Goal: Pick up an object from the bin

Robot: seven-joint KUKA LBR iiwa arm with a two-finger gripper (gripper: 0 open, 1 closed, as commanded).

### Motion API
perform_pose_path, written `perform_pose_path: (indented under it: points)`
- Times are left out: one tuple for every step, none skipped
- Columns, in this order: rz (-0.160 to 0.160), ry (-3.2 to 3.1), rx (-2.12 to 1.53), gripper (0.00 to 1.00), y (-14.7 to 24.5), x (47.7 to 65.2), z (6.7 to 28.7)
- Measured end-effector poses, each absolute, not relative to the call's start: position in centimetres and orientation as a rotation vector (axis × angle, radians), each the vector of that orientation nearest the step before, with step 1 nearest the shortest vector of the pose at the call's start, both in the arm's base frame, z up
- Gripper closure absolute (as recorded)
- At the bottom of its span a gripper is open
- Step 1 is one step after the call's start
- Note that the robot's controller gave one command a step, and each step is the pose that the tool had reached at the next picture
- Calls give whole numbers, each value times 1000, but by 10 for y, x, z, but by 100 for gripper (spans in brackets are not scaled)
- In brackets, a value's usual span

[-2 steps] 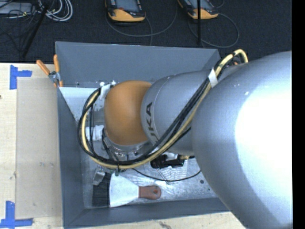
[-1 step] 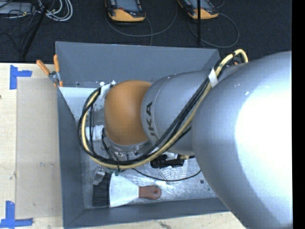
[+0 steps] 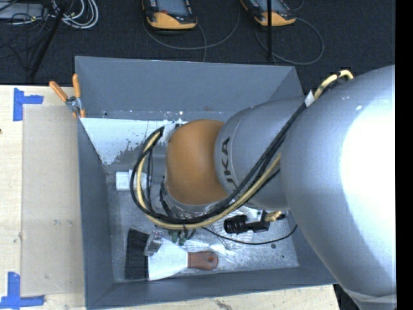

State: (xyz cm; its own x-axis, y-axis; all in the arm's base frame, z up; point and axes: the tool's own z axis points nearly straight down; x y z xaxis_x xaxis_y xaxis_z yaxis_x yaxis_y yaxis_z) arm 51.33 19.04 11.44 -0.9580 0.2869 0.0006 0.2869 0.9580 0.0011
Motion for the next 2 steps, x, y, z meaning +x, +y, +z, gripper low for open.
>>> perform_pose_path:
  points:
    - [8,-3120,-326,0,155,513,119]
    - [-9,-3057,-701,100,186,525,78]
